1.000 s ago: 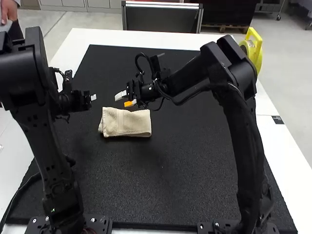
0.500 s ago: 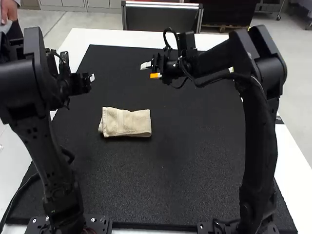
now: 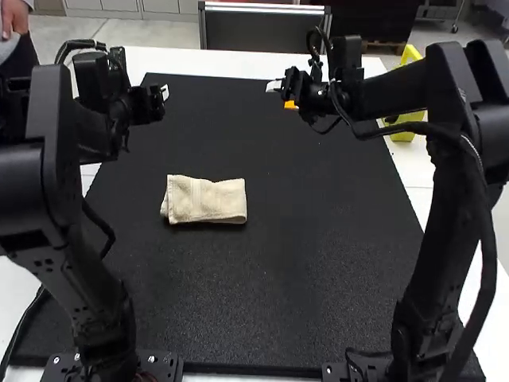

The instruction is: Fold the towel.

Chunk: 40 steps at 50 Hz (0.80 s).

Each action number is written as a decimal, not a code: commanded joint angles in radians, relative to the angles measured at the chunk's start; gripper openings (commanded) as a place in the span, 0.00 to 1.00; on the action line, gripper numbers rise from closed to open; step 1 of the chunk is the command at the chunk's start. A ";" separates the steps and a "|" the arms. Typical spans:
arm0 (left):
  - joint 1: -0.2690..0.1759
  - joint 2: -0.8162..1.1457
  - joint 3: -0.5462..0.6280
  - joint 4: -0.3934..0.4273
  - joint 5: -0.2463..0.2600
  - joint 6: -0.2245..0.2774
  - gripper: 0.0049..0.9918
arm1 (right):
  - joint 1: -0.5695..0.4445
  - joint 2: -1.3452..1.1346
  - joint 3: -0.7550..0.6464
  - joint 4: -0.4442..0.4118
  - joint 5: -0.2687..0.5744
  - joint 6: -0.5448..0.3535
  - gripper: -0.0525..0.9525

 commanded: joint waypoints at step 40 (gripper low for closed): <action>-0.137 -0.464 -0.302 0.184 -0.281 0.049 0.97 | -0.266 -0.520 -0.559 0.233 0.150 -0.086 0.97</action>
